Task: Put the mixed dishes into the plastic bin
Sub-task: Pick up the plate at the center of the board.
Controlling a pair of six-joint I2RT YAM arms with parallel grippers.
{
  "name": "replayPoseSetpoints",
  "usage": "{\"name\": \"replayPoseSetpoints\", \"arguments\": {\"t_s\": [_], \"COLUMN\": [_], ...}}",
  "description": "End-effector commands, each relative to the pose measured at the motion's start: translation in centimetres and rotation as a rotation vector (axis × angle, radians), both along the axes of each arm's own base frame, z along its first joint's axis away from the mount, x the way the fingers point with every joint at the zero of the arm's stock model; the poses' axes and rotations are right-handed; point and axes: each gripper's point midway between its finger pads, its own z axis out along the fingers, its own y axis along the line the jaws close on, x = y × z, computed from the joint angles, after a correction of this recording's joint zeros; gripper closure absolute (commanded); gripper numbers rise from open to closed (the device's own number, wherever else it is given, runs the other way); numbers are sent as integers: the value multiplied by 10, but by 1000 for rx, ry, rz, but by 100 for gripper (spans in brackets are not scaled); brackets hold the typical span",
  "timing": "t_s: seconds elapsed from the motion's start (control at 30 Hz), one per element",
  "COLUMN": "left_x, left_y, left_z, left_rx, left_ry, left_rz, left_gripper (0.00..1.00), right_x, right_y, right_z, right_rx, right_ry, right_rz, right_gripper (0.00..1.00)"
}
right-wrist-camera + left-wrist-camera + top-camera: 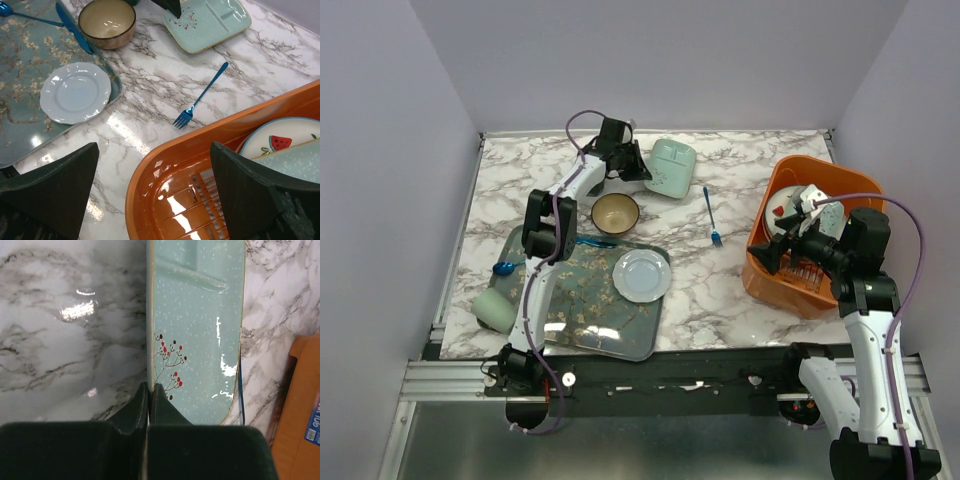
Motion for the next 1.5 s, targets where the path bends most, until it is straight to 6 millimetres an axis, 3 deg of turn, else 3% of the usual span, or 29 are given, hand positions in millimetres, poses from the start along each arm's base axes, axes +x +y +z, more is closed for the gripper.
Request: {"name": "replayPoseSetpoints", "arguments": {"t_s": [0.0, 0.03, 0.07, 0.13, 0.17, 0.23, 0.27, 0.33, 0.37, 0.43, 0.47, 0.53, 0.57, 0.63, 0.67, 0.73, 0.77, 0.83, 0.87, 0.9, 0.97, 1.03, 1.07, 1.1, 1.2, 1.43, 1.47], "left_x": [-9, -12, -18, -26, -33, -43, -51, -62, -71, -82, -92, -102, -112, -129, -136, -150, -162, -175, -186, -193, -210, -223, -229, -240, -250, -271, -274], "left_y": [-18, -18, -17, -16, -14, -12, -9, -6, -2, 4, 7, 12, 15, 12, 18, 17, 16, 18, 20, 21, 23, 22, 26, 21, 24, 0, -6], "left_z": [120, 126, 145, 145, 163, 162, 179, 178, 196, 191, 207, 202, 219, 213, 227, 220, 231, 219, 230, 217, 227, 219, 226, 219, 218, 210, 205], "left_rx": [-188, -199, -213, -223, -240, -252, -272, -282, -294, -289, -297, -285, -294, -289, -282, -270, -264, -239, -263, -243, -278, -283, -295, -297, -302, -263, -260], "left_ry": [-182, -185, -209, -205, -227, -217, -235, -228, -255, -240, -266, -246, -271, -251, -284, -269, -293, -273, -283, -266, -288, -267, -284, -254, -241, -168, -146], "left_rz": [-43, -39, -41, -41, -39, -36, -30, -21, -14, 17, 23, 62, 68, 76, 111, 134, 155, 189, 205, 238, 258, 299, 318, 326, 378, 414, 421], "left_gripper": [100, 100, 100, 100, 100, 100, 100, 100, 100, 100, 100, 100, 100, 100, 100, 100, 100, 100, 100, 100, 100, 100, 100, 100, 100, 100, 100], "right_x": [-11, -12, -13, -16, -17, -20, -21, -24, -25, -29, -33, -35, -40, -41, -51, -55, -64, -64, -64, -63, -60, -54, -56, -55, -52, -31, -32], "right_y": [9, 10, 11, 13, 14, 17, 18, 21, 22, 27, 30, 33, 34, 36, 38, 40, 42, 44, 46, 47, 50, 48, 59, 61, 72, 95, 106], "right_z": [-2, -2, -2, -1, -1, -1, -1, 0, 1, 5, 5, 13, 10, 21, 17, 25, 22, 31, 33, 36, 38, 33, 32, 29, 19, 11, 11], "right_rx": [-5, -11, -12, -16, -18, -22, -24, -28, -26, -29, -29, -57, -61, -125, -123, -190, -182, -187, -192, -199, -224, -270, -287, -310, -407, -557, -566], "right_ry": [-26, -31, -35, -49, -52, -69, -70, -85, -85, -113, -110, -162, -143, -243, -218, -332, -315, -354, -365, -374, -378, -348, -353, -346, -355, -325, -346], "right_rz": [87, 99, 109, 136, 144, 177, 188, 214, 228, 287, 313, 371, 390, 469, 506, 594, 620, 642, 652, 658, 674, 660, 708, 714, 730, 707, 721], "right_gripper": [0, 0, 0, 0, 0, 0, 0, 0, 0, 0, 0, 0, 0, 0, 0, 0, 0, 0, 0, 0, 0, 0, 0, 0, 0, 0, 0]}}
